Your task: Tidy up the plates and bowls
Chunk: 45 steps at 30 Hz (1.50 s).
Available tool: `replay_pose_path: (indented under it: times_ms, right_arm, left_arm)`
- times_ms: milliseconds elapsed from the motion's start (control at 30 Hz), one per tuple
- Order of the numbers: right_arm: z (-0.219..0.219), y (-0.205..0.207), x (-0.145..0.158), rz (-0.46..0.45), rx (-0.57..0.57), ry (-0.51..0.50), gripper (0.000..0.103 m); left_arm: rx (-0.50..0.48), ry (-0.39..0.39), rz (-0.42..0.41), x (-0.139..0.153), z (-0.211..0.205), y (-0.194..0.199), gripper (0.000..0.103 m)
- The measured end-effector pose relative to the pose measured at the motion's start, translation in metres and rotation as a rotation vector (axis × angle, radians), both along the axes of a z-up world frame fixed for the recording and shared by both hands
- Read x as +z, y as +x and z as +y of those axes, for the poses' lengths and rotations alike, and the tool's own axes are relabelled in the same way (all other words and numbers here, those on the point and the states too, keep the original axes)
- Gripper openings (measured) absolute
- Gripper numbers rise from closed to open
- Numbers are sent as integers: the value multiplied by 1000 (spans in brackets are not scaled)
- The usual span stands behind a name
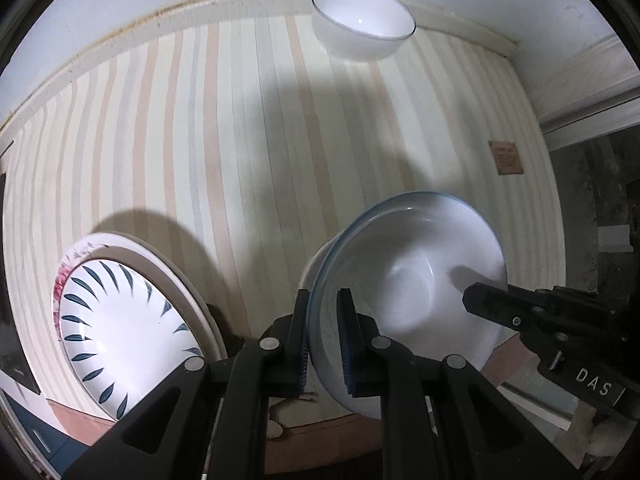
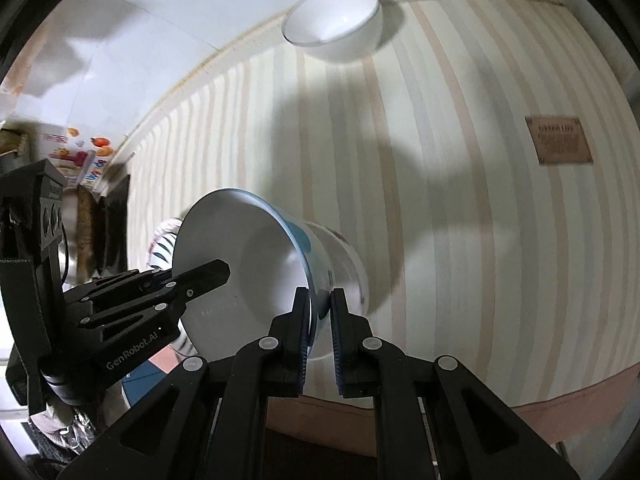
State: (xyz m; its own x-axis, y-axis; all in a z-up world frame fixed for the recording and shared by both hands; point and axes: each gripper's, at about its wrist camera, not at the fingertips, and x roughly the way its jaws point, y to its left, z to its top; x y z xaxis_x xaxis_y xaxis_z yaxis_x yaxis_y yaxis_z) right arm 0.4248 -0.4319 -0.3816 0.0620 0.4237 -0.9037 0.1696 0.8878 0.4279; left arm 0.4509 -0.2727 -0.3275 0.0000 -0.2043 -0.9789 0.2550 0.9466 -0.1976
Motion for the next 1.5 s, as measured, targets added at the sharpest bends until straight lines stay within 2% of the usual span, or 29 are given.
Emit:
replay_pose_path:
  times_ms: [233, 633, 700, 800, 867, 933, 967, 1033, 1067, 1100, 1333, 1500]
  right_arm:
    - [-1, -9, -19, 43, -6, 2, 12]
    - [1, -3, -27, 68, -6, -3, 12]
    - [-2, -4, -27, 74, -14, 17, 12]
    - [-8, -2, -22, 79, -22, 55, 12]
    - [-17, 3, -10, 47, -36, 74, 12]
    - [-28, 10, 2, 18, -51, 82, 12]
    - [-35, 17, 9, -3, -70, 88, 16]
    - [-49, 32, 19, -50, -102, 98, 28]
    - [-55, 41, 22, -74, -115, 99, 40]
    - [-63, 55, 23, -98, -137, 96, 47]
    - [-89, 138, 7, -188, -213, 53, 47]
    - [-90, 181, -12, -208, -232, 34, 47]
  left_arm:
    - [-32, 52, 3, -13, -7, -3, 11]
    - [-72, 104, -21, -18, -13, -4, 11]
    - [-66, 94, -26, -12, -8, -3, 11]
    - [-44, 93, -88, 9, 5, -1, 12]
    - [-18, 81, -112, 22, 13, 5, 12]
    - [10, 49, -136, 39, 20, 17, 12]
    - [25, 39, -150, 46, 21, 25, 14]
    - [57, 9, -174, 55, 20, 48, 22]
    - [76, -5, -177, 56, 18, 61, 22]
    - [94, -20, -176, 54, 15, 72, 22]
    - [186, -127, -133, 32, -6, 155, 22]
    - [210, -129, -121, 18, -17, 189, 22]
